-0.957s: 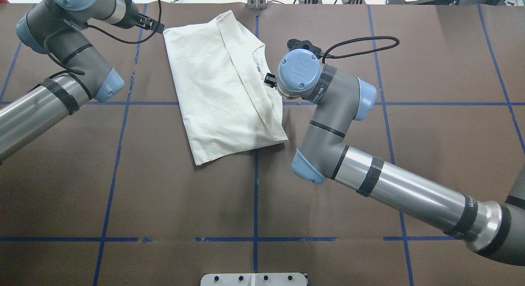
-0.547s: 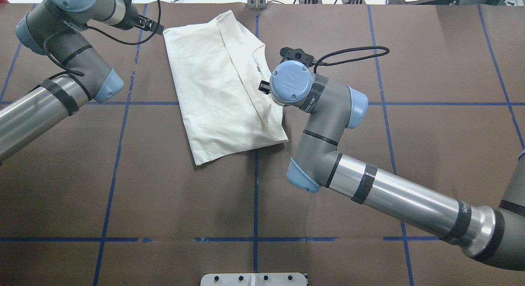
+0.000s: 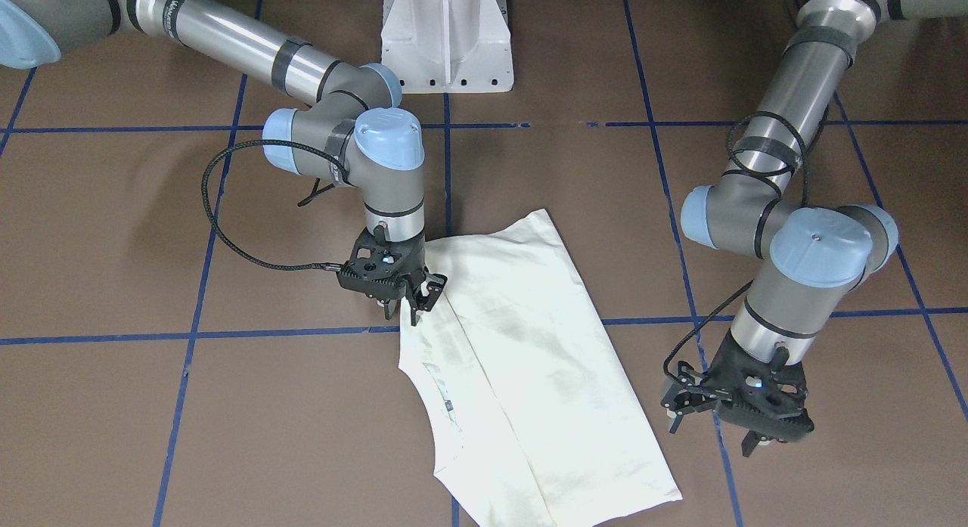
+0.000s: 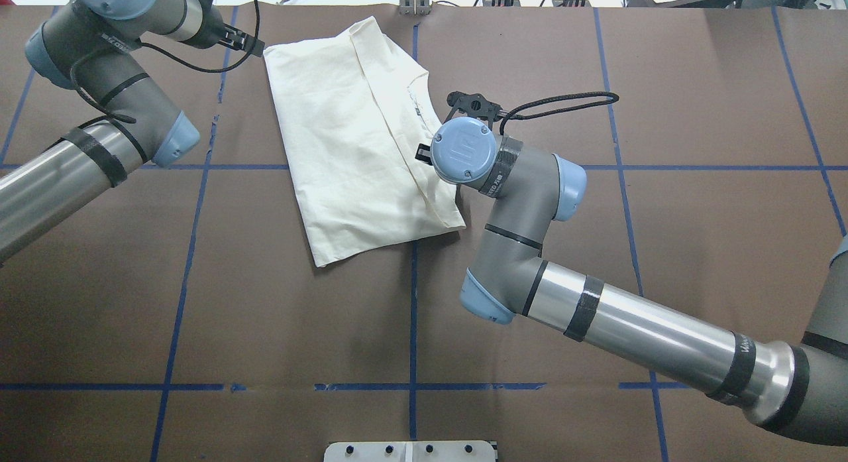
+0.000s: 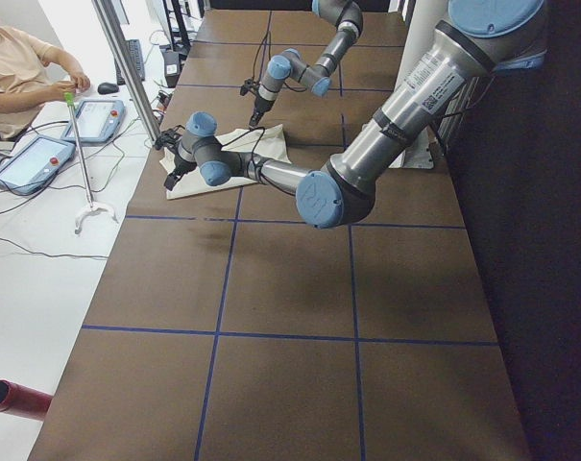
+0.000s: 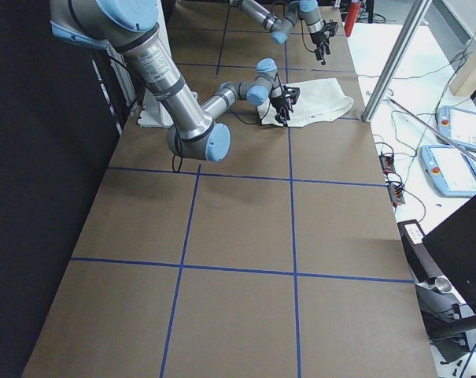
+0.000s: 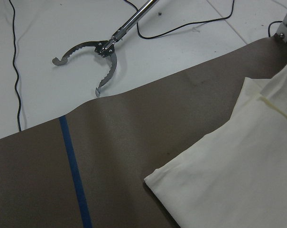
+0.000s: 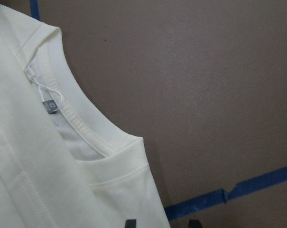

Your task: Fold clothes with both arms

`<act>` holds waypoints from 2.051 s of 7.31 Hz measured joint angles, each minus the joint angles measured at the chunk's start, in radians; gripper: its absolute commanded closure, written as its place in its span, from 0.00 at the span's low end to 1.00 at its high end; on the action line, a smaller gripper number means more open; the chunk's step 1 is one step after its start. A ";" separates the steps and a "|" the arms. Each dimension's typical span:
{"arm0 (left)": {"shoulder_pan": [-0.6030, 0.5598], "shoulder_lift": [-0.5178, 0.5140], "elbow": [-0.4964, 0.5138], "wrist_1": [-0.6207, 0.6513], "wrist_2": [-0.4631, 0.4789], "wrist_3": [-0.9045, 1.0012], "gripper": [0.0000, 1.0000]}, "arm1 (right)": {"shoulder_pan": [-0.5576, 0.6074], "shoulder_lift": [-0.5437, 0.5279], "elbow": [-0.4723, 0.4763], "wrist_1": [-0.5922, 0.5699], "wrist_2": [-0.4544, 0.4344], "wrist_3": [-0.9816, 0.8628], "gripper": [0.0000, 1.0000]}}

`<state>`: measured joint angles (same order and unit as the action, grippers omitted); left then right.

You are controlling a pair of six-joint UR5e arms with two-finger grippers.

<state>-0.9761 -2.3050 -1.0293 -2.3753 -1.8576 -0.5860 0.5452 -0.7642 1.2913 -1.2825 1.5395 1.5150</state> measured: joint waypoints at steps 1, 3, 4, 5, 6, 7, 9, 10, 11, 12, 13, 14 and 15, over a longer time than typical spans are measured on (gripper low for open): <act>0.000 0.007 0.000 -0.012 0.000 0.000 0.00 | -0.005 -0.002 -0.002 0.000 -0.002 0.000 0.59; 0.000 0.015 0.000 -0.023 0.000 0.000 0.00 | -0.009 -0.003 -0.009 0.000 -0.002 0.000 0.89; 0.000 0.016 0.000 -0.025 0.000 0.000 0.00 | -0.010 -0.003 -0.011 0.001 -0.002 0.000 1.00; 0.000 0.016 0.000 -0.025 0.000 0.000 0.00 | -0.010 -0.003 -0.011 0.001 -0.002 0.000 1.00; 0.000 0.016 0.000 -0.025 0.000 0.000 0.00 | -0.010 -0.002 -0.012 0.002 -0.002 0.001 1.00; 0.000 0.016 -0.001 -0.025 0.000 0.000 0.00 | -0.011 -0.002 -0.012 0.002 -0.001 0.002 1.00; 0.000 0.016 -0.001 -0.027 0.000 -0.001 0.00 | -0.010 -0.002 0.005 0.004 0.005 0.005 1.00; 0.001 0.016 -0.002 -0.029 0.001 -0.001 0.00 | -0.014 -0.017 0.035 0.002 0.008 0.006 1.00; 0.001 0.016 -0.002 -0.031 0.001 -0.001 0.00 | -0.026 -0.053 0.089 -0.003 0.007 0.009 1.00; 0.002 0.016 -0.002 -0.032 0.001 -0.002 0.00 | -0.048 -0.104 0.159 -0.005 0.002 0.019 1.00; 0.004 0.016 -0.002 -0.033 0.001 -0.002 0.00 | -0.078 -0.157 0.230 -0.008 -0.014 0.034 1.00; 0.006 0.016 -0.002 -0.035 0.002 -0.002 0.00 | -0.114 -0.210 0.296 -0.009 -0.043 0.045 1.00; 0.008 0.016 -0.002 -0.036 0.002 -0.003 0.00 | -0.147 -0.271 0.370 -0.010 -0.067 0.051 0.89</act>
<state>-0.9679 -2.2887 -1.0309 -2.4116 -1.8561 -0.5885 0.3977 -1.0349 1.6616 -1.2924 1.4722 1.5660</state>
